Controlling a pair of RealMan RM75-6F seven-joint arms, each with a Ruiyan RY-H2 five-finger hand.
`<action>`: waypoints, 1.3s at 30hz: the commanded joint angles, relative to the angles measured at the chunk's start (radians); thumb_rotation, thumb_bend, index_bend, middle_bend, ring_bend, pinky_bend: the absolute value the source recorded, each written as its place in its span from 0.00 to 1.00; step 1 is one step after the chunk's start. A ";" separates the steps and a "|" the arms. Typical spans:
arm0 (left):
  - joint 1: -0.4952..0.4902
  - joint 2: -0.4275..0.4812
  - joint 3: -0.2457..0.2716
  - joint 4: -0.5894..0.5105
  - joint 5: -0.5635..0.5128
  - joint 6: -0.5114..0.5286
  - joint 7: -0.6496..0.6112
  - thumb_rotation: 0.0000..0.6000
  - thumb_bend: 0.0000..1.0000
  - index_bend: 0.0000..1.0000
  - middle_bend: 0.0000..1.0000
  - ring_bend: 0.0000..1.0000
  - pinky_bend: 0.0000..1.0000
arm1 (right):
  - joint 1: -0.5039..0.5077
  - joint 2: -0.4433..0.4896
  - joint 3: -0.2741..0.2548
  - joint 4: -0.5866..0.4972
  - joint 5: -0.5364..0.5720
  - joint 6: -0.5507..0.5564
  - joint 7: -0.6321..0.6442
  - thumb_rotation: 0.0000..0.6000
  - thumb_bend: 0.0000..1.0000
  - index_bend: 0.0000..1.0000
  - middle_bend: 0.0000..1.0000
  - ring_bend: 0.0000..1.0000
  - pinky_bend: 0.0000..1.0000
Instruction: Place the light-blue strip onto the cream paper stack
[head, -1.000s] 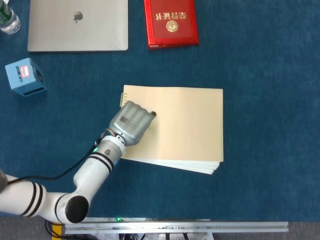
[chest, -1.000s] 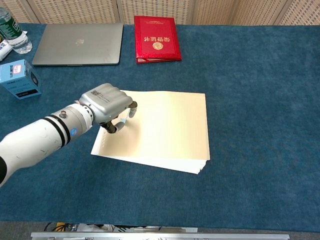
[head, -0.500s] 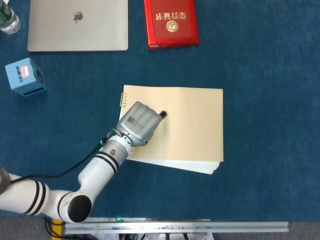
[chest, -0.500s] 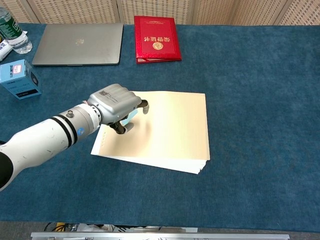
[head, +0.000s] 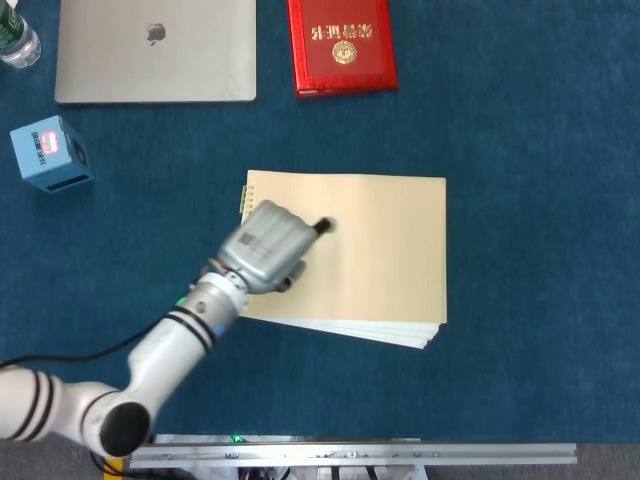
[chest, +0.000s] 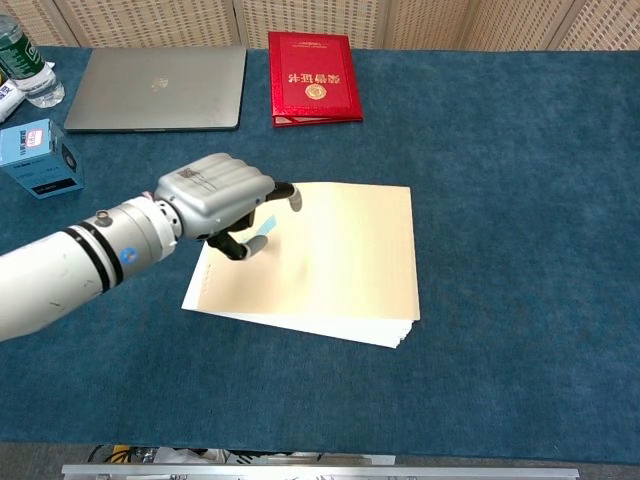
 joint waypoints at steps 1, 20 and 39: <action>0.032 0.041 0.031 -0.007 0.032 0.016 -0.025 1.00 0.44 0.30 1.00 1.00 1.00 | 0.002 0.000 0.000 -0.003 -0.002 0.000 -0.004 1.00 0.32 0.46 0.51 0.52 0.51; 0.062 -0.011 0.060 0.116 0.027 -0.077 -0.047 1.00 0.44 0.30 1.00 1.00 1.00 | -0.001 0.004 -0.004 -0.033 -0.004 0.003 -0.033 1.00 0.32 0.46 0.51 0.53 0.51; 0.067 -0.054 0.042 0.178 -0.020 -0.092 -0.023 1.00 0.44 0.30 1.00 1.00 1.00 | -0.004 0.004 -0.004 -0.028 0.001 0.004 -0.031 1.00 0.32 0.45 0.51 0.53 0.51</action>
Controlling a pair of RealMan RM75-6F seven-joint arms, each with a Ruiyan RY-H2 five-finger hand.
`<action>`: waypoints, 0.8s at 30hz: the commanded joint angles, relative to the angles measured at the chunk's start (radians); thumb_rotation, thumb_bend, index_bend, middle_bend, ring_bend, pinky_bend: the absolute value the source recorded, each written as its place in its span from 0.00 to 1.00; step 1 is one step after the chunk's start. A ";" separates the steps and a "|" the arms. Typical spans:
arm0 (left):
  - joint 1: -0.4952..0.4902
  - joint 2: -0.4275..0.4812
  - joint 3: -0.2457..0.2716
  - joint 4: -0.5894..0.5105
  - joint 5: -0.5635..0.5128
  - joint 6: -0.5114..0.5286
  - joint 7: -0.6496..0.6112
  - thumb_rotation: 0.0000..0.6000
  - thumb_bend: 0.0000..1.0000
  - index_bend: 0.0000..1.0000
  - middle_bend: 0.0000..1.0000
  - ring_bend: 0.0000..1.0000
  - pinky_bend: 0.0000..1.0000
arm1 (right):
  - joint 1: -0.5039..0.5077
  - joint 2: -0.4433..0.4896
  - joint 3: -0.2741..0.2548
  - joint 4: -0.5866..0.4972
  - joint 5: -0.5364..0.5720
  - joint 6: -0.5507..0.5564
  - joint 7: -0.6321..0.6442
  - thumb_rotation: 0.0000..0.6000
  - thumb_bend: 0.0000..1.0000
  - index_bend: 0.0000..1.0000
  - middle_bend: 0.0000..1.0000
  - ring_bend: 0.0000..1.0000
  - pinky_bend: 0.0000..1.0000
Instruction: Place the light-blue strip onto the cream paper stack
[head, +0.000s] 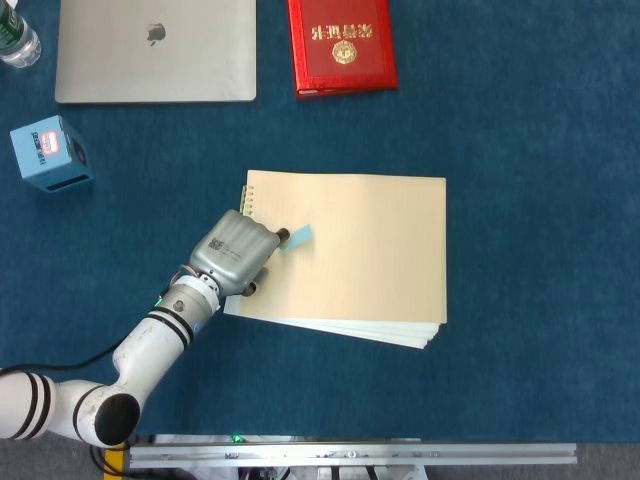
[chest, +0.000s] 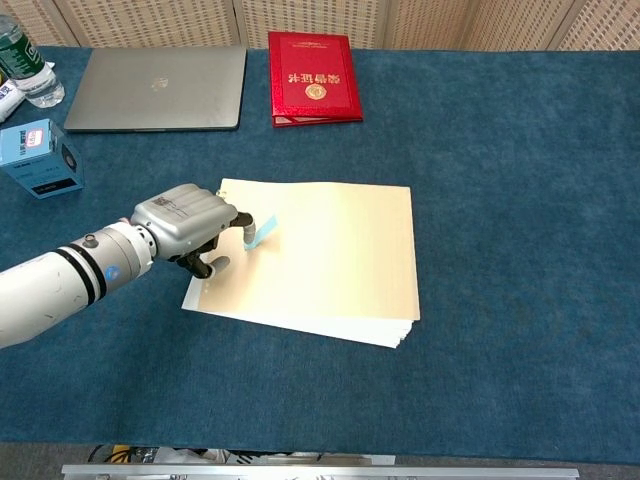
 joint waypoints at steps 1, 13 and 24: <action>0.000 -0.005 -0.001 0.007 -0.008 -0.002 0.005 1.00 0.44 0.30 1.00 1.00 1.00 | -0.001 0.000 0.000 0.001 0.001 0.000 0.000 1.00 0.32 0.45 0.51 0.53 0.51; -0.005 -0.010 -0.002 0.006 -0.046 -0.002 0.038 1.00 0.44 0.30 1.00 1.00 1.00 | -0.001 -0.002 0.001 0.005 0.000 -0.001 0.004 1.00 0.32 0.46 0.51 0.53 0.51; 0.001 -0.004 -0.003 -0.023 -0.019 0.018 0.040 1.00 0.44 0.30 1.00 1.00 1.00 | -0.002 -0.002 0.001 0.006 0.000 0.002 0.005 1.00 0.32 0.46 0.51 0.53 0.51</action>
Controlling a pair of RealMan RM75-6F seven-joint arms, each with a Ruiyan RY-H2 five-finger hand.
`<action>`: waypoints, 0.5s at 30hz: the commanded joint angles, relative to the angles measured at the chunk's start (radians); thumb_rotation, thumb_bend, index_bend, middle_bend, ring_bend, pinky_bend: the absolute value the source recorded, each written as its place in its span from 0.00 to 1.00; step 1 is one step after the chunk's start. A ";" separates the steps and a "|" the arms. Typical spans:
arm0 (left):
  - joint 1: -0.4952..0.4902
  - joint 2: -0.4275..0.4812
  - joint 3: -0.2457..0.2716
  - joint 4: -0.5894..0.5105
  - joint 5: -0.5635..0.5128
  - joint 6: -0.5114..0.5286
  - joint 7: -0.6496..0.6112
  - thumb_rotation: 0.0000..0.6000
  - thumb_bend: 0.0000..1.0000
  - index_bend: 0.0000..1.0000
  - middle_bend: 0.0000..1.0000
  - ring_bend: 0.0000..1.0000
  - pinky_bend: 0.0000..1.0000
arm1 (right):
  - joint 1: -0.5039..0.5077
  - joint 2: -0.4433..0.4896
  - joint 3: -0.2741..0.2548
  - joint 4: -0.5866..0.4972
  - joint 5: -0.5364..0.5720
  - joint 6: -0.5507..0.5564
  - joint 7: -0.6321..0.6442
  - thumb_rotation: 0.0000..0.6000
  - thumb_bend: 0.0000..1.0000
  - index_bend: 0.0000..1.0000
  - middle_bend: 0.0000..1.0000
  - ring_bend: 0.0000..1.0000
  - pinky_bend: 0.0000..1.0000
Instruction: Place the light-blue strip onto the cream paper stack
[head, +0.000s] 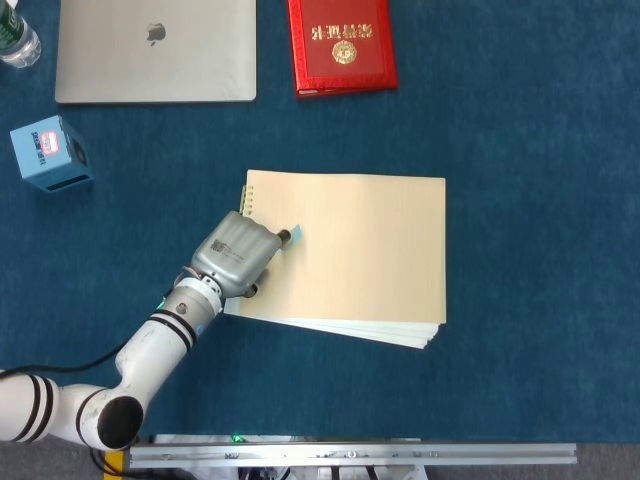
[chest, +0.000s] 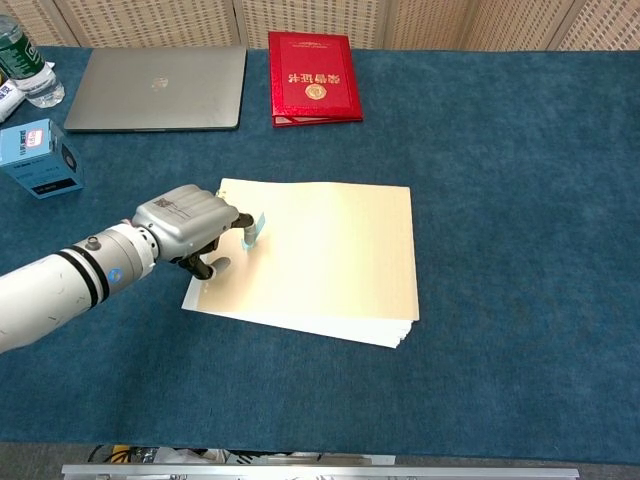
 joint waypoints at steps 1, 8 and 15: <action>0.000 0.000 0.001 -0.002 -0.002 -0.001 0.003 1.00 0.44 0.30 1.00 1.00 1.00 | -0.001 0.000 0.000 0.000 0.000 0.000 0.000 1.00 0.32 0.46 0.51 0.53 0.51; -0.001 -0.013 0.003 0.015 -0.019 -0.007 0.012 1.00 0.44 0.30 1.00 1.00 1.00 | -0.003 0.002 0.000 0.000 0.000 0.003 0.002 1.00 0.32 0.46 0.51 0.53 0.51; 0.001 -0.010 -0.008 0.006 -0.006 0.002 0.002 1.00 0.44 0.30 1.00 1.00 1.00 | -0.004 0.002 -0.001 -0.001 0.000 0.004 0.002 1.00 0.32 0.46 0.51 0.53 0.51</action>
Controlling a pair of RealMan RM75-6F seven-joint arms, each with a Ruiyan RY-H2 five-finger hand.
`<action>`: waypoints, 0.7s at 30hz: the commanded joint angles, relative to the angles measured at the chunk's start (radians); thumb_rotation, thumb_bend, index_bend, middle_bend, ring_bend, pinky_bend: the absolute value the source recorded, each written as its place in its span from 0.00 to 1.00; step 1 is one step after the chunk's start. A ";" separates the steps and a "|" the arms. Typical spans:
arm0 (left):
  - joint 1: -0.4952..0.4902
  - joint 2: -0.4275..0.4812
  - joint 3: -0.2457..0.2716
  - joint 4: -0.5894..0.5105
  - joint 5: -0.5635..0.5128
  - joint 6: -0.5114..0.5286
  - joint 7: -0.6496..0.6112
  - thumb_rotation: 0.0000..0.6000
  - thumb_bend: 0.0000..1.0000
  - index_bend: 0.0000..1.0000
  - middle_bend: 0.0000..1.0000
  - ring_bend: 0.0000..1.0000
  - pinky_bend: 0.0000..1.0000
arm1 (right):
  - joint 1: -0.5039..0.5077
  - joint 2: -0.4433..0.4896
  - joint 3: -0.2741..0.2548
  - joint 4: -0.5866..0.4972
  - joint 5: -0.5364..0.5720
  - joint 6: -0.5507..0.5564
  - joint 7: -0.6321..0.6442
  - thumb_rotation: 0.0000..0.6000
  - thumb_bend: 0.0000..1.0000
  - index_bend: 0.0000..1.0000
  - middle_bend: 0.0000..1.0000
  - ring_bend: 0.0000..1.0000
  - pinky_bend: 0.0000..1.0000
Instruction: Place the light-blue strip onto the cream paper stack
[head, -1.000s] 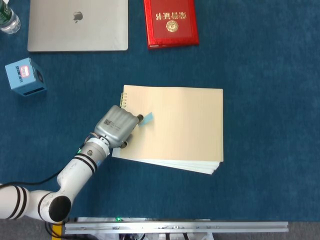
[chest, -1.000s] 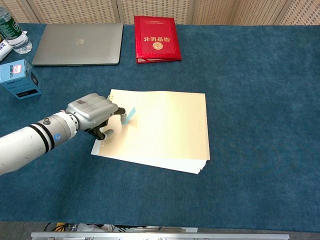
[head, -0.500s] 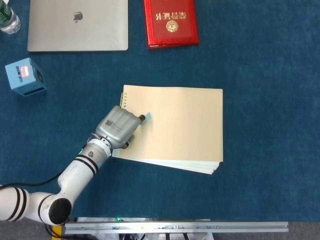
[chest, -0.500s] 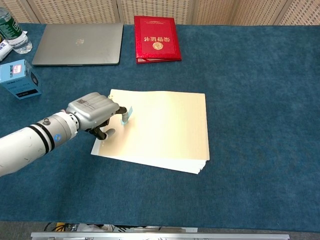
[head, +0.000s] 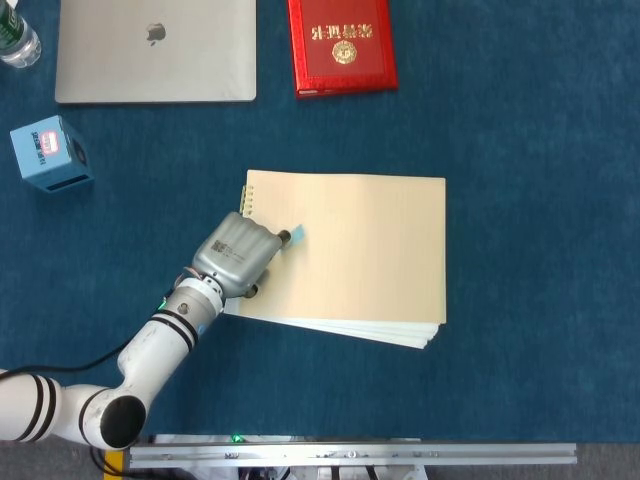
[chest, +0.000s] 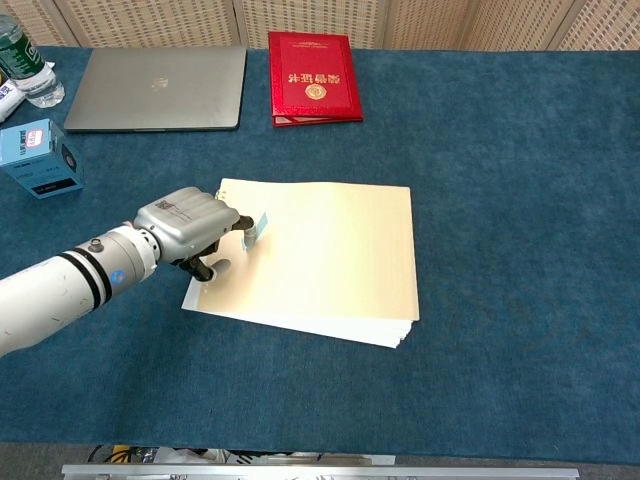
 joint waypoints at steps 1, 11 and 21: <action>-0.001 0.001 -0.006 -0.002 0.004 0.001 -0.005 1.00 0.44 0.30 1.00 1.00 1.00 | 0.000 0.000 0.000 0.000 0.000 0.000 0.000 1.00 0.32 0.46 0.51 0.53 0.51; -0.010 -0.025 -0.011 0.025 -0.015 -0.019 0.000 1.00 0.44 0.30 1.00 1.00 1.00 | -0.006 0.003 -0.001 0.000 0.004 0.004 0.001 1.00 0.32 0.46 0.51 0.53 0.51; -0.013 -0.022 -0.015 0.022 -0.019 -0.014 0.001 1.00 0.44 0.30 1.00 1.00 1.00 | -0.008 0.001 -0.001 0.008 0.003 0.005 0.009 1.00 0.32 0.46 0.51 0.53 0.51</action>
